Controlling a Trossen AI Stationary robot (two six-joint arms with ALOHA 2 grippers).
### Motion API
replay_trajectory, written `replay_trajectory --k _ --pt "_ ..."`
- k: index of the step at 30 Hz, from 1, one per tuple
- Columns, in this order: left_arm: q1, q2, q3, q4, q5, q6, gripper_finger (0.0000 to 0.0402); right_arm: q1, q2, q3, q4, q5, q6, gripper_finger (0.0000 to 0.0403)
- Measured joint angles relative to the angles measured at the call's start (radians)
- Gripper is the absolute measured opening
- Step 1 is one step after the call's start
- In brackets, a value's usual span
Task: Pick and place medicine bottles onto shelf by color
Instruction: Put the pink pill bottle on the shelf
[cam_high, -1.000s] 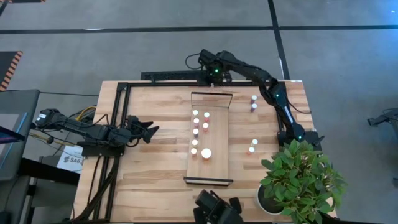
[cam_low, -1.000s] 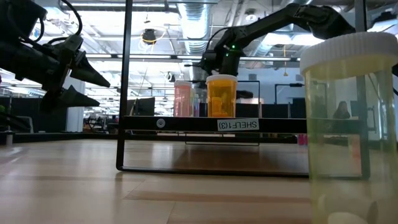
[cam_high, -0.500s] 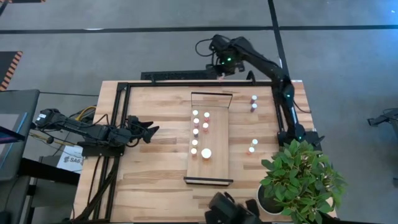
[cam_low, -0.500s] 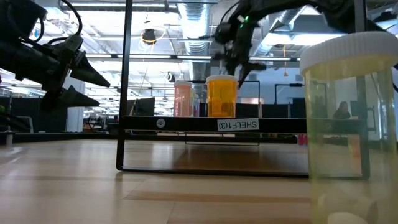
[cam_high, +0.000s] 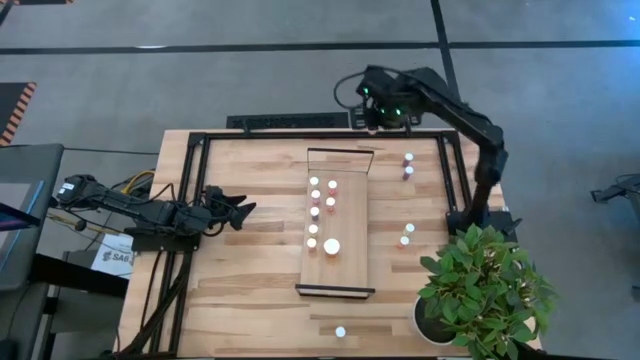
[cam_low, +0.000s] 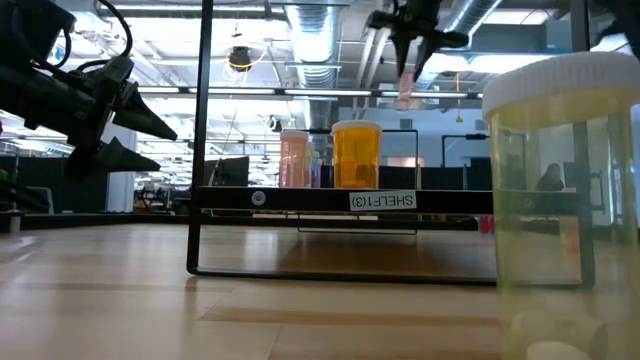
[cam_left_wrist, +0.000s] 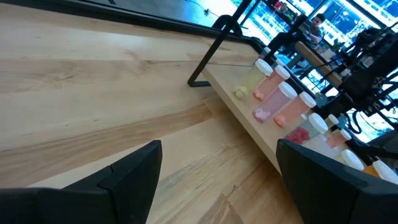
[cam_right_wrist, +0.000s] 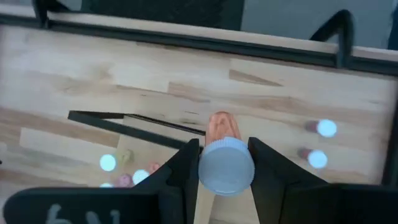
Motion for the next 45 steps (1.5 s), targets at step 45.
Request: replay_trajectory --k 45 --pt "0.0 0.0 0.001 -0.006 0.0 0.0 0.0303 0.2 0.133 -0.542 0.475 -0.266 0.15 0.0131"
